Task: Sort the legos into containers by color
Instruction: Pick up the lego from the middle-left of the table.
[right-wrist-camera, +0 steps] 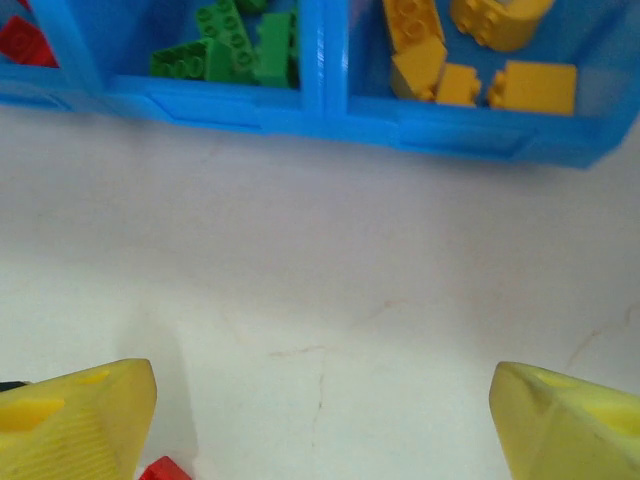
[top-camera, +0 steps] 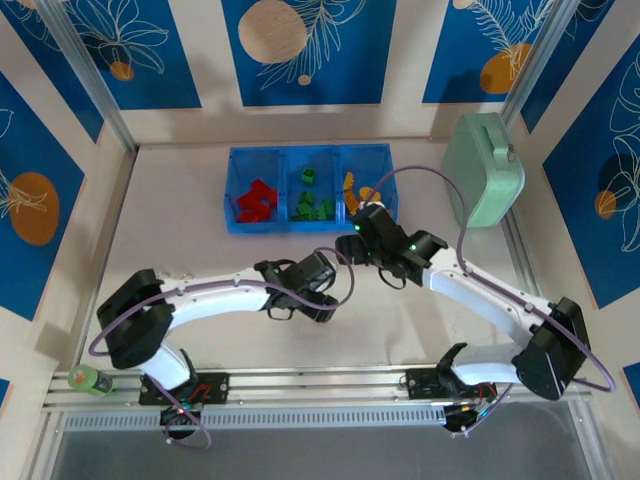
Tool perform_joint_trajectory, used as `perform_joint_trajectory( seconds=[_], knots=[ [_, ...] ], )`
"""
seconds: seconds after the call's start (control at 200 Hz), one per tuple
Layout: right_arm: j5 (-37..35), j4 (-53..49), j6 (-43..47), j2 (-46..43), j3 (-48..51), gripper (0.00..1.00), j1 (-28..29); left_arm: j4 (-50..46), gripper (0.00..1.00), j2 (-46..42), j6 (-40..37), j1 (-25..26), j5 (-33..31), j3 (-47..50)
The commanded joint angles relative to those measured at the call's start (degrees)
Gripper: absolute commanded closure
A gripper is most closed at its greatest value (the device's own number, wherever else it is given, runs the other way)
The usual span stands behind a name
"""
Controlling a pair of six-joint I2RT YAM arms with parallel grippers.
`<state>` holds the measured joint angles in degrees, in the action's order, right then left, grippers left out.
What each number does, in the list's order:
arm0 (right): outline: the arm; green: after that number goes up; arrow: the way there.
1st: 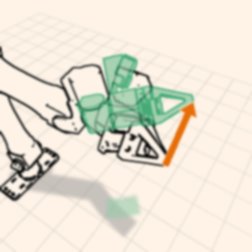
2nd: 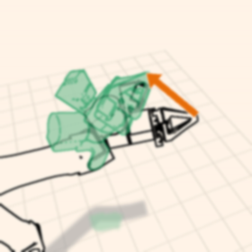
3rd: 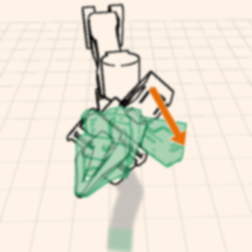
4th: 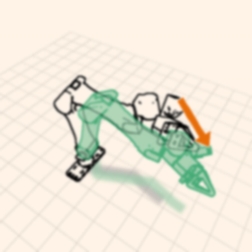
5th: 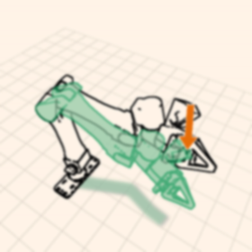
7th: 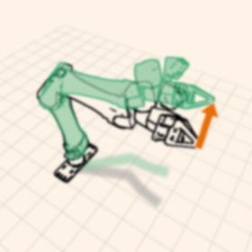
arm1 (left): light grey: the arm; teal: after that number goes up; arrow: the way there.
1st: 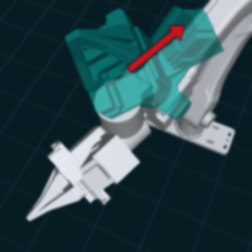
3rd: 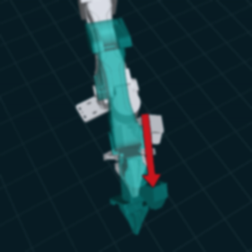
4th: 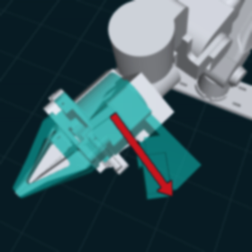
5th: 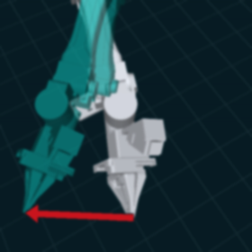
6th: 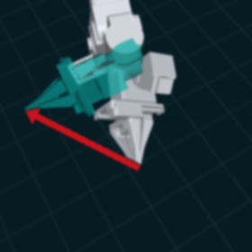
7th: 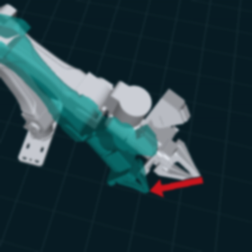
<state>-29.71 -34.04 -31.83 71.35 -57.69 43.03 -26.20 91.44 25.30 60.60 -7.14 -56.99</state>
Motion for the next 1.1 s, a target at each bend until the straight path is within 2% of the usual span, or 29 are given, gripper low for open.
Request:
perform_joint_trajectory(
  seconds=[0.0,0.495,0.645,0.83,0.966,1.096],
  knots=[
    [0.79,1.57,-4.05,-3.33,2.31,0.13,-0.66,-1.87,0.24,3.14,1.61,0.9,0.81,-2.72],
    [1.57,1.64,-6.4,-11.76,11.02,0.13,-3.42,-5.16,0.4,11.08,4.84,2.38,0.38,-5.74],
    [2.03,1.65,-6.74,-13.46,12.41,0.13,-4.43,-5.49,0.56,11.49,5.19,2.51,-0.39,-6.18],
    [1.69,1.81,-7.86,-13.87,14.47,0.13,-6.04,-6.3,0.64,9.81,5.61,2.23,-2.62,-6.38],
    [2.27,1.43,-8.95,-13.64,15.88,0.13,-7.33,-6.37,0.65,6.63,4.77,-0.58,-3.59,-5.9],
    [2.2,1.26,-9.29,-14.2,16.94,0.13,-7.51,-6.17,0.65,3.33,2.36,-5.62,-3.84,-7.01]
  ],
)
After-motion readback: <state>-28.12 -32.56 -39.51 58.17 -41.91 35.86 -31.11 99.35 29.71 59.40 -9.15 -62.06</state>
